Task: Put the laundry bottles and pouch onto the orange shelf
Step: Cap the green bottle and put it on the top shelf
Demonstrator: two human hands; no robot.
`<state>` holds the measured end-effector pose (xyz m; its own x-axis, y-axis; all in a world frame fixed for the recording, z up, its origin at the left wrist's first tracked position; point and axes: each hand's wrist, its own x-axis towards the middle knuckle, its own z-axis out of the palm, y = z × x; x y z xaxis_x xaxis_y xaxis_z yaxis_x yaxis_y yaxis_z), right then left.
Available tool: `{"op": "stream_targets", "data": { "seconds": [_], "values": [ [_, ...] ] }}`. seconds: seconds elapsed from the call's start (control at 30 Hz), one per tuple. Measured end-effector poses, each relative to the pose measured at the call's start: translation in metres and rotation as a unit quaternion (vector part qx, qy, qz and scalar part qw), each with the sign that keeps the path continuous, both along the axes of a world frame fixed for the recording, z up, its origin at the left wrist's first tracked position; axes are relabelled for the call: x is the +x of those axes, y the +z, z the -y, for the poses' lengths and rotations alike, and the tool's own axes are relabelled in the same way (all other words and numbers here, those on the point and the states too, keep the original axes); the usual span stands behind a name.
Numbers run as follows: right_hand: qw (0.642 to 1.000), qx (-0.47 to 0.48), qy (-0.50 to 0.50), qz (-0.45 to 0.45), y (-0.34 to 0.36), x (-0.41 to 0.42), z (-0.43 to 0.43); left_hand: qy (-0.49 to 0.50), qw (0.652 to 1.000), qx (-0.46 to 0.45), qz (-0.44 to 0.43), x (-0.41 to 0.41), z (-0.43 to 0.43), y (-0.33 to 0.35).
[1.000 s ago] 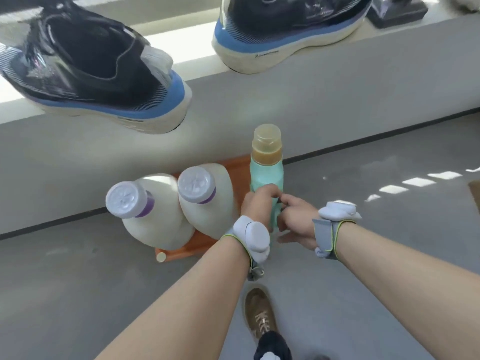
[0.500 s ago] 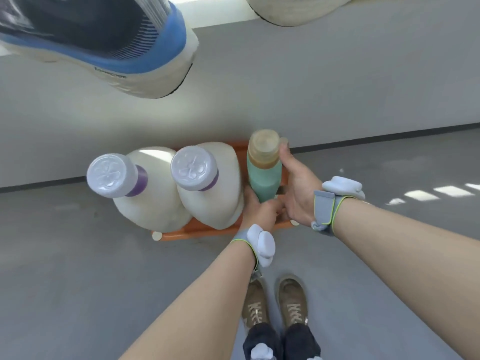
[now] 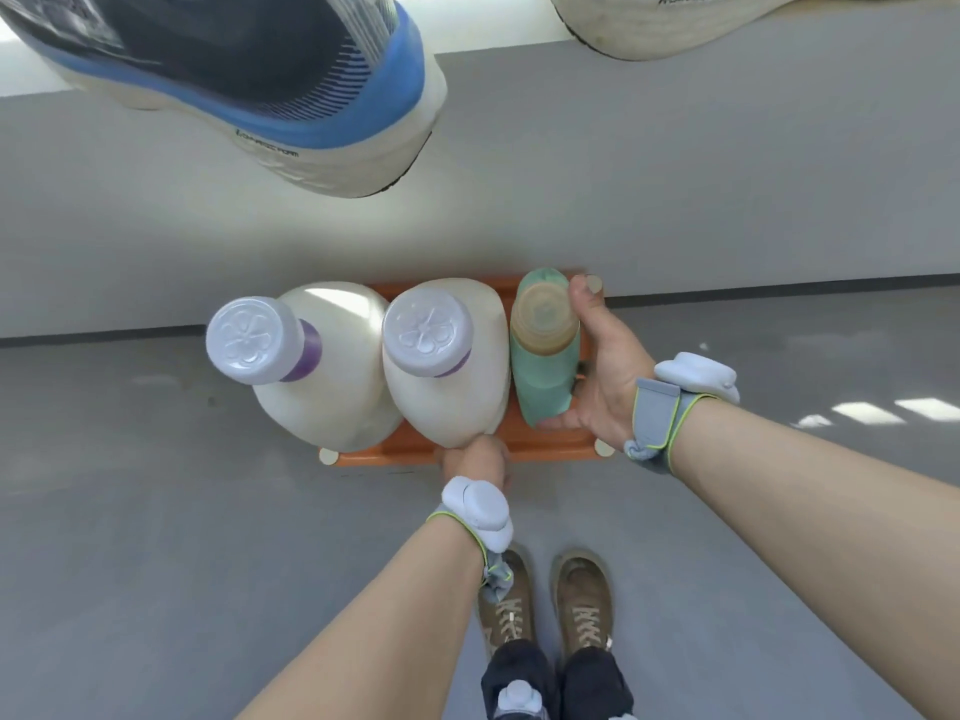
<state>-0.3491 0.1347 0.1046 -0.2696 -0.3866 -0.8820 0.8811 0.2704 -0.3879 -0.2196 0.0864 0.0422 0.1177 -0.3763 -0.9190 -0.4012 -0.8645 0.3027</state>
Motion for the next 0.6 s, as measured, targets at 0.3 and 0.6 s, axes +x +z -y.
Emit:
{"op": "stream_targets", "data": {
  "seconds": [0.3,0.6],
  "values": [
    [0.999,0.027,-0.004,-0.028,-0.004,-0.005,-0.001,-0.018,1.000,-0.012,-0.008,-0.020,0.004,-0.015],
    [0.989,0.117,0.052,-0.068,0.023,-0.003,-0.003,-0.168,0.985,0.032,-0.026,-0.017,0.013,0.028]
  ]
}}
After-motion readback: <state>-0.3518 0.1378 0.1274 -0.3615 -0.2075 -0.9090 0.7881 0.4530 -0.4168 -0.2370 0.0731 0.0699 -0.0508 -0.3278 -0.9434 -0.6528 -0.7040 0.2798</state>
